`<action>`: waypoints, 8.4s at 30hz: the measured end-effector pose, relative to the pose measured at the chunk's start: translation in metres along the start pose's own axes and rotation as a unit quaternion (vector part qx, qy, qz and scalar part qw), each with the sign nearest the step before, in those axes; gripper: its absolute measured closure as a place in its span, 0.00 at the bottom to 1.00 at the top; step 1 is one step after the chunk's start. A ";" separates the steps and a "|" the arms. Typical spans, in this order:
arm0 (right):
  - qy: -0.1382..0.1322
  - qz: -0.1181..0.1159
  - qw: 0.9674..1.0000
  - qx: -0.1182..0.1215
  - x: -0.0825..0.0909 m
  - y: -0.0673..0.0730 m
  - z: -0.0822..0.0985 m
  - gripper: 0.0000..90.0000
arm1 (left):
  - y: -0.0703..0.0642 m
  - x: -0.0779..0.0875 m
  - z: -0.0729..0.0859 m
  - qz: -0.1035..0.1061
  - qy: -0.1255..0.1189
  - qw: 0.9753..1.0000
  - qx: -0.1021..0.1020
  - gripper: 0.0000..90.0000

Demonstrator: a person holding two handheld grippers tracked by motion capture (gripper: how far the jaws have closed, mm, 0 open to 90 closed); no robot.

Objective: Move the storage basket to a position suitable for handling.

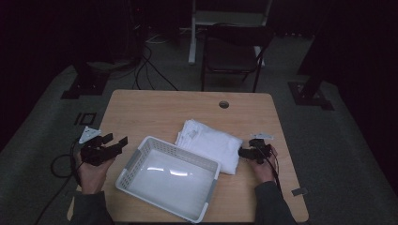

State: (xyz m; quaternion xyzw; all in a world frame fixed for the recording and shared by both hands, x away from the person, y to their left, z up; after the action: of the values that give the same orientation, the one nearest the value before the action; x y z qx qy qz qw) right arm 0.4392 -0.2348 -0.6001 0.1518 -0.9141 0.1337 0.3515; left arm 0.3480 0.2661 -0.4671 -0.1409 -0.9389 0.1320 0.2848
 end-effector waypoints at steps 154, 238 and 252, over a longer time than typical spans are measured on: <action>-0.002 0.000 1.000 0.000 0.006 0.000 0.005 0.16 | 0.030 0.028 0.053 -0.233 0.026 0.972 0.029 0.41; -0.003 0.003 1.000 -0.003 0.004 0.002 0.003 0.18 | 0.024 -0.040 0.051 -0.169 0.081 0.981 0.051 0.76; -0.004 0.002 1.000 -0.002 0.004 0.002 0.002 0.18 | 0.038 -0.064 0.026 -0.156 0.068 0.985 0.037 0.63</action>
State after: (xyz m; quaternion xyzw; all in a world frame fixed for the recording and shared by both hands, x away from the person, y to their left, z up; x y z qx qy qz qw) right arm 0.4345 -0.2347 -0.5995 0.1495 -0.9160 0.1322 0.3480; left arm 0.3913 0.2746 -0.5326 0.0094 -0.9223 0.1102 0.3703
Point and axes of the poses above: each handheld gripper's, and its own axes: x roughly backward along the jaws, z roughly out of its underside, y roughly to its left, the point moved 6 cm from there along -x, roughly forward along the jaws, and after that the axes turned 11 degrees about x, right-handed, at the moved point
